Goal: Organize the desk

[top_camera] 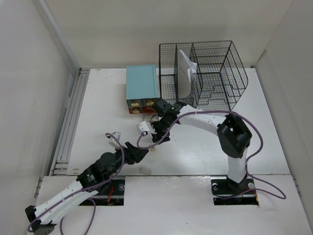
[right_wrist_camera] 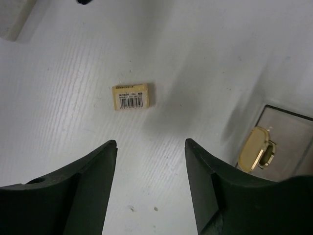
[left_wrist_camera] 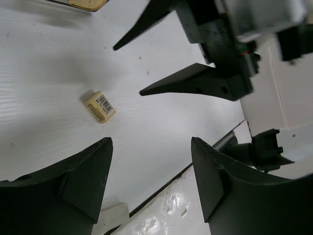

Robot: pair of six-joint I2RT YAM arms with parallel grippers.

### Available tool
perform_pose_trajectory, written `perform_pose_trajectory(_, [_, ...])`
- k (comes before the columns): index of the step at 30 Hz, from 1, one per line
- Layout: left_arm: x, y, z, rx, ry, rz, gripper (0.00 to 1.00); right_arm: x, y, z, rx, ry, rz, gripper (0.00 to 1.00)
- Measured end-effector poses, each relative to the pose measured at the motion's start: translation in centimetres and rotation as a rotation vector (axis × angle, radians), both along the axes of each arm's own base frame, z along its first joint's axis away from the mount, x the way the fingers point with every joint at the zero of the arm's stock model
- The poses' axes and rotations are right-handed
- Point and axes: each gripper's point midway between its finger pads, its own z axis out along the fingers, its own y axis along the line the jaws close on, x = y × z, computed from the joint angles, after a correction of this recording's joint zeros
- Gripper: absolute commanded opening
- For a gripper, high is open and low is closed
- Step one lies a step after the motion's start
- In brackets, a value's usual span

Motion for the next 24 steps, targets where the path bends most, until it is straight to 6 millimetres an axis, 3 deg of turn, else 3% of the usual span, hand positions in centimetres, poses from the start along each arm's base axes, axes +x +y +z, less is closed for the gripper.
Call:
perform_pose_trajectory(4, [-0.4,-0.3,0.0,0.008,-0.008,-0.037,0.59,-0.3,0.1,-2.1,-0.039,0.047,-0.015,0.63])
perform_pose_trajectory(7, [-0.6,-0.4,-0.2,0.02,-0.009,-0.052,0.49,-0.7,0.4,-2.7,-0.044,0.077,-0.013,0.63])
perform_pose_trajectory(14, [-1.0,-0.3,-1.0,0.067,-0.017,-0.08,0.02,-1.7,1.1,-2.6,-0.021,0.124,0.002,0.63])
perform_pose_trajectory(24, [-2.1,-0.9,-1.1,0.101,-0.057,-0.177,0.0,-3.7,2.9,-3.1,-0.027,0.143,0.007,0.63])
